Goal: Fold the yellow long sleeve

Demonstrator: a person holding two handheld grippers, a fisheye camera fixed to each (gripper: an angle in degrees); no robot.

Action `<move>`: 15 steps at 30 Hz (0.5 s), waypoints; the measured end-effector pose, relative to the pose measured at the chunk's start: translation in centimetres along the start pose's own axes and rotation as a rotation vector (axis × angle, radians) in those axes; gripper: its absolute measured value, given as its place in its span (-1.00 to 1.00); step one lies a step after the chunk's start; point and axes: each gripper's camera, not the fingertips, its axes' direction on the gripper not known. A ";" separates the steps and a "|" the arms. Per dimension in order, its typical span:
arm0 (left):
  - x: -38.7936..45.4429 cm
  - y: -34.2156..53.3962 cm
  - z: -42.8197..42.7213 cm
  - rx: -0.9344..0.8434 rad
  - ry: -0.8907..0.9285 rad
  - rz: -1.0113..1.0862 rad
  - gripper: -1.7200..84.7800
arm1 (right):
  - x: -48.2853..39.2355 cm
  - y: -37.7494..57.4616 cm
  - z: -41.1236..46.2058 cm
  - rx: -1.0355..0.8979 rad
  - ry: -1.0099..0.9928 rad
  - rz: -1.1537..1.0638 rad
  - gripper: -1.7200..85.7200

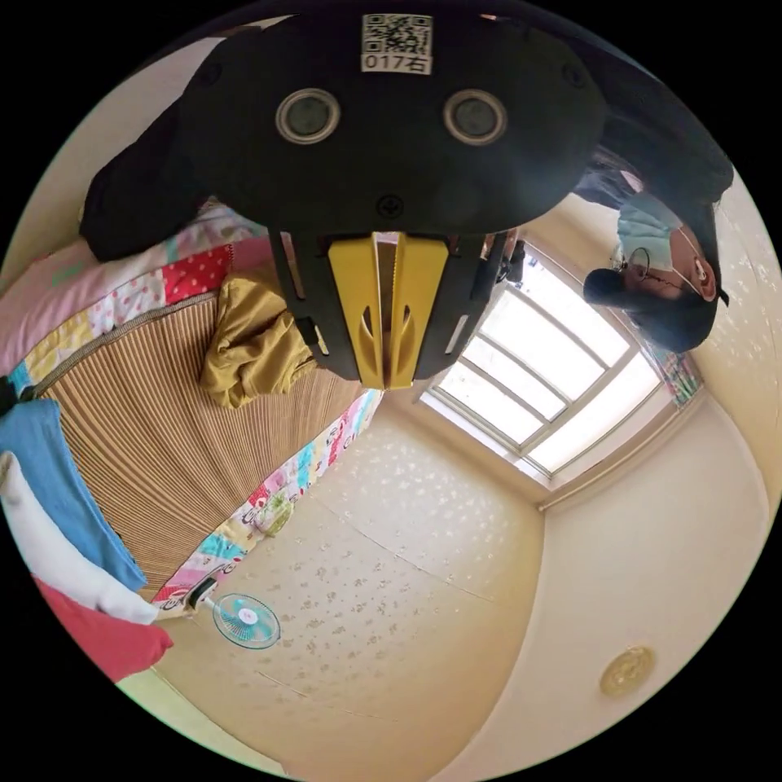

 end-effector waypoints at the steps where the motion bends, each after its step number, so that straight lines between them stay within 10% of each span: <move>1: -0.3 -1.3 1.0 -0.003 -0.013 0.012 -0.85 | 0.4 -1.2 1.2 0.005 0.026 0.020 -0.94; 8: -8.9 -15.5 14.2 -0.146 -0.541 -0.084 -0.68 | 4.5 -10.7 15.4 -0.178 0.421 0.120 -0.93; 15: -11.8 -6.9 14.8 -0.095 -0.473 -0.083 -0.66 | 3.2 -1.6 20.2 -0.322 0.636 -0.184 -0.79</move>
